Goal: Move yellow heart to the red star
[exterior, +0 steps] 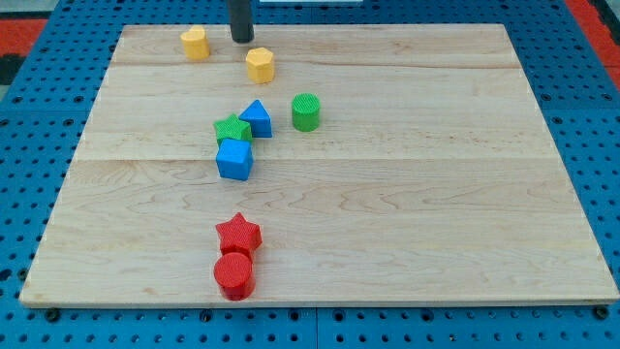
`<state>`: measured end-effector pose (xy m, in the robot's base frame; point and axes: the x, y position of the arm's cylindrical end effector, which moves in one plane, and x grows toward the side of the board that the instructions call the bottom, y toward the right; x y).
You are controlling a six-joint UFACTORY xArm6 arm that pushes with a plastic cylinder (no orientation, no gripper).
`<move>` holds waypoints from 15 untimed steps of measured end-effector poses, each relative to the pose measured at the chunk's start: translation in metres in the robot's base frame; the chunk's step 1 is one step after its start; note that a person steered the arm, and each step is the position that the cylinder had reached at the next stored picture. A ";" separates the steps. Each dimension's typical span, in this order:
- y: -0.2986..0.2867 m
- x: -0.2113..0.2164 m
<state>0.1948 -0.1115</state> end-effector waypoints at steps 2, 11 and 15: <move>-0.116 0.128; -0.046 0.227; -0.063 0.328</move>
<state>0.5224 -0.1743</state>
